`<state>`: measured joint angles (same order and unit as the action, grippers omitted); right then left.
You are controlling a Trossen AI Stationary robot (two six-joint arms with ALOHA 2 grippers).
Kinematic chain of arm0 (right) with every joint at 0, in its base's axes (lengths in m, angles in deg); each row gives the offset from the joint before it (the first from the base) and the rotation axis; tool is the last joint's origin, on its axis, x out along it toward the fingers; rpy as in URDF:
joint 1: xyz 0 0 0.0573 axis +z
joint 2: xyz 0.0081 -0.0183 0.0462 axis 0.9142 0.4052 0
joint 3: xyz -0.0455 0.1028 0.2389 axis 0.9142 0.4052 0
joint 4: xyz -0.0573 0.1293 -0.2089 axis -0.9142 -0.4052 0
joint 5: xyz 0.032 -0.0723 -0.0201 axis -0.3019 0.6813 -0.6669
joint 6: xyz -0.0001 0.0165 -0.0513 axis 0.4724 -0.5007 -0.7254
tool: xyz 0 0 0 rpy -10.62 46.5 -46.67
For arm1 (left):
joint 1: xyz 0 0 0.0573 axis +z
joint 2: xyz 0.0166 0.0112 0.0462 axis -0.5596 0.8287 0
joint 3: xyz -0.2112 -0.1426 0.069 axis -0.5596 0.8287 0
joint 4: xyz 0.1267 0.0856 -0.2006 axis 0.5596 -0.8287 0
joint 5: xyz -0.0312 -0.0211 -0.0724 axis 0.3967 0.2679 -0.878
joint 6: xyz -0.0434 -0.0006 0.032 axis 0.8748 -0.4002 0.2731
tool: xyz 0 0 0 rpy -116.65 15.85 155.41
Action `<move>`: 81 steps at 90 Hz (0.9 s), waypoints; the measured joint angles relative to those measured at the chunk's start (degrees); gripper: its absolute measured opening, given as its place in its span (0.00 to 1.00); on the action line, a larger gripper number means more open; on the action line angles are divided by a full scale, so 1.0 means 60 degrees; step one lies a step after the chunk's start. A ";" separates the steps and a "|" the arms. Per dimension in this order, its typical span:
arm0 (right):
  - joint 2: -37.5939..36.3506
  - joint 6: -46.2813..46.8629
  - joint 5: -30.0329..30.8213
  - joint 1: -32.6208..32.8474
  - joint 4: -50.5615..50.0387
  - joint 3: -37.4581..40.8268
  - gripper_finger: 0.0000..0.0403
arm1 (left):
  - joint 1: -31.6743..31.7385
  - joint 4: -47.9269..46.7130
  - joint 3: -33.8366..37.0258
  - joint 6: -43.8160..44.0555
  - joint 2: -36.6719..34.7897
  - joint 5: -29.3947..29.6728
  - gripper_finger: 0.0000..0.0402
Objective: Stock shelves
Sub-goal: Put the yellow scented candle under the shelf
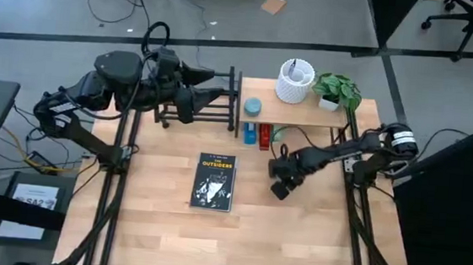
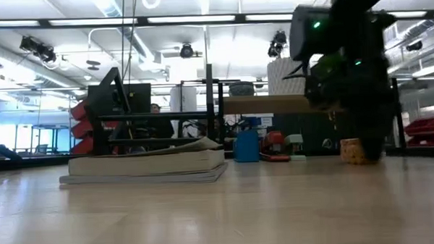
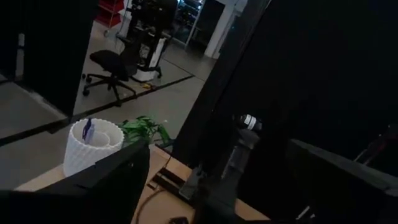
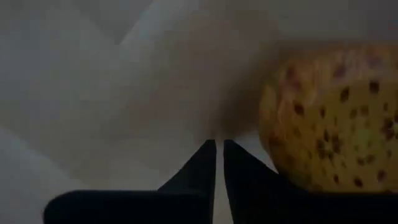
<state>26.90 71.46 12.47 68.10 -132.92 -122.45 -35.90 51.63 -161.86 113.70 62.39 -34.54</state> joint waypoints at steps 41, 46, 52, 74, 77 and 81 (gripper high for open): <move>-0.0587 -0.1956 0.0274 -0.2065 -0.0471 0.0000 0.00 | 0.0003 -0.0021 0.0000 0.0051 0.0001 0.0003 0.88; -0.0938 -0.1771 -0.0121 -0.1736 -0.0856 -0.0004 0.00 | 0.0000 -0.0022 0.0000 0.0156 0.0001 0.0000 0.88; -0.1265 -0.1521 -0.0412 -0.1320 -0.1435 -0.0004 0.00 | 0.0004 -0.0016 0.0000 0.0212 -0.0001 0.0004 0.88; -0.1560 -0.1483 0.0755 -0.0860 -0.2248 0.0452 0.00 | 0.0000 -0.0017 0.0000 0.0244 0.0001 0.0004 0.88; -0.1525 -0.1508 0.0772 -0.0999 -0.2045 0.0570 0.00 | 0.0000 -0.0011 0.0000 0.0244 0.0001 0.0004 0.88; -0.1451 -0.1557 0.0793 -0.1184 -0.1773 0.0715 0.00 | 0.0000 -0.0015 0.0000 0.0246 0.0000 0.0004 0.88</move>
<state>18.19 62.12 17.22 61.00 -143.56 -118.16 -35.90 51.54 -161.86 115.18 62.39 -34.52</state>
